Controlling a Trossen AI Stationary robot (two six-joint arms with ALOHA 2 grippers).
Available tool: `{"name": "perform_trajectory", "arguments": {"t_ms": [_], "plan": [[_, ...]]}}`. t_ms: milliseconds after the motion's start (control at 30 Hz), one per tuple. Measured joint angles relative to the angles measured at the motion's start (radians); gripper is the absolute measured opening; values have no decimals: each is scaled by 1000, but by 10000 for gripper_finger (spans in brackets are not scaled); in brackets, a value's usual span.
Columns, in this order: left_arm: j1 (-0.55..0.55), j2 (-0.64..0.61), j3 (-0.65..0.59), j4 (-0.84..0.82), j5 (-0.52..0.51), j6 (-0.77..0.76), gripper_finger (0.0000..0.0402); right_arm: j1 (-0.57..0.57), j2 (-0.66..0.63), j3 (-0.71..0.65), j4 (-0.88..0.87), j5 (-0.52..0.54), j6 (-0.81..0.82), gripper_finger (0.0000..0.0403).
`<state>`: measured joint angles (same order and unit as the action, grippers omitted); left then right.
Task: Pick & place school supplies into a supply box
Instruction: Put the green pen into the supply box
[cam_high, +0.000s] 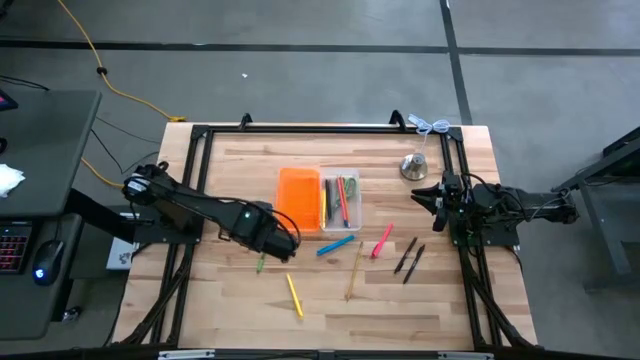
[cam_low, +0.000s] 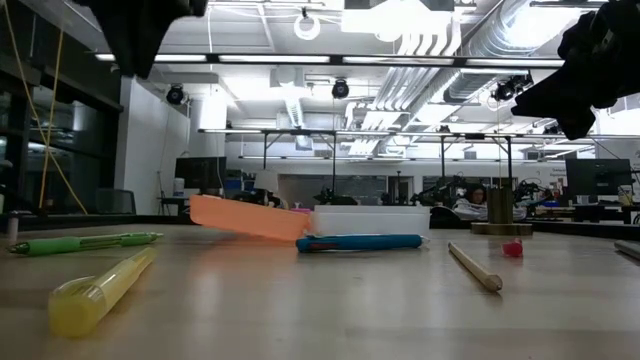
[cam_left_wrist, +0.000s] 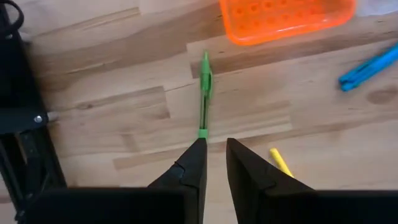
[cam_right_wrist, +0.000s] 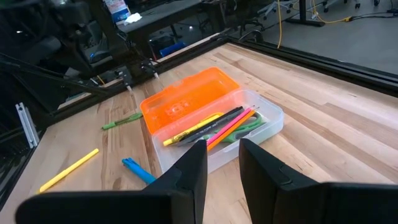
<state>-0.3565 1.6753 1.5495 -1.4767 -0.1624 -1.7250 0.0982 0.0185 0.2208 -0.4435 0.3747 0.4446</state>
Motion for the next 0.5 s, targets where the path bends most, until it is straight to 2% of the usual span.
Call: {"name": "perform_trajectory", "arguments": {"t_ms": [200,500], "plan": [[3,1,-122,131,22,0,102,0,0,0,0,0,0,71],[3,0,-281,288,45,16,195,0,0,0,0,0,0,71]]}}
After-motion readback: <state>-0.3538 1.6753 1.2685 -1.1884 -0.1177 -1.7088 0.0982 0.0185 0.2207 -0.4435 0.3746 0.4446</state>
